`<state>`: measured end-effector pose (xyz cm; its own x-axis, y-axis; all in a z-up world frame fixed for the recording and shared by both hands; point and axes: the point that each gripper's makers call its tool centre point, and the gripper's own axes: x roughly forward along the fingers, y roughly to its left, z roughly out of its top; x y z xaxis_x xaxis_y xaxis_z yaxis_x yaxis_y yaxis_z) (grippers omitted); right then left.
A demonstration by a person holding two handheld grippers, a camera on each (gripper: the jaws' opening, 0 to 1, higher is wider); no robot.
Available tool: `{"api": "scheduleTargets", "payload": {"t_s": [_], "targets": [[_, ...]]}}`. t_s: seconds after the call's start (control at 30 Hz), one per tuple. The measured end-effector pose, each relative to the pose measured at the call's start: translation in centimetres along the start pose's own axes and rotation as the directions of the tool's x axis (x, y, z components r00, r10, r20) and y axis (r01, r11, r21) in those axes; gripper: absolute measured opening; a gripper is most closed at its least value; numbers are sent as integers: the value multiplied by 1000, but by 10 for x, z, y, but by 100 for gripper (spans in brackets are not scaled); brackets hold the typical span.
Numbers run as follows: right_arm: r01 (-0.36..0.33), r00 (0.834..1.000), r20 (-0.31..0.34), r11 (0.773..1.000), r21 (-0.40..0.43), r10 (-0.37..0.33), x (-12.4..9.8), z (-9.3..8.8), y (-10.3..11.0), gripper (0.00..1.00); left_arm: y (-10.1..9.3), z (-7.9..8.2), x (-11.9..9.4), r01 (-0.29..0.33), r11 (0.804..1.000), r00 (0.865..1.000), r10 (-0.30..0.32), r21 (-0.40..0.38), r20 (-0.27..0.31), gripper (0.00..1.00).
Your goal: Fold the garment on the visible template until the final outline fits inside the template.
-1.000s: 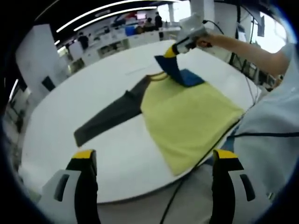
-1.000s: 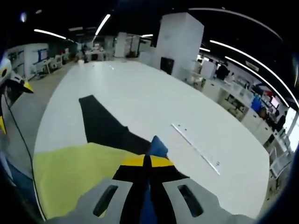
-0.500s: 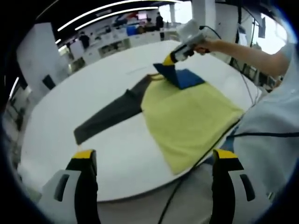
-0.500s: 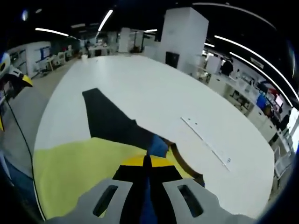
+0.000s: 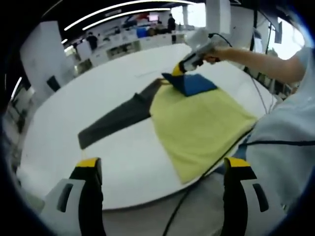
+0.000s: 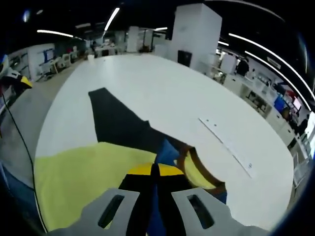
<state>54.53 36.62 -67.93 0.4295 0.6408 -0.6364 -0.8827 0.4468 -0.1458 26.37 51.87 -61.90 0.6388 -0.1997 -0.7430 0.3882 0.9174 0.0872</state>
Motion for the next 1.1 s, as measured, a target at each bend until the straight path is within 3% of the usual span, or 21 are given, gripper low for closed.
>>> {"api": "scheduleTargets", "payload": {"t_s": [0.33,0.6,0.9,1.1], "targets": [[-21,1000,-6,1000,-1,21,11,-1,8,2,8,-7,-8,-35,999,999,35,-35,1,100],[-34,999,-13,999,-12,34,19,3,12,2,5,-11,-7,-27,999,1000,26,-42,-15,99],[-38,999,22,999,-14,38,20,13,16,8,6,-12,-7,-29,999,999,28,-43,-16,99],[-27,1000,-12,1000,-8,27,20,-1,12,9,4,-12,-6,-19,999,1000,19,-39,-16,99]]}}
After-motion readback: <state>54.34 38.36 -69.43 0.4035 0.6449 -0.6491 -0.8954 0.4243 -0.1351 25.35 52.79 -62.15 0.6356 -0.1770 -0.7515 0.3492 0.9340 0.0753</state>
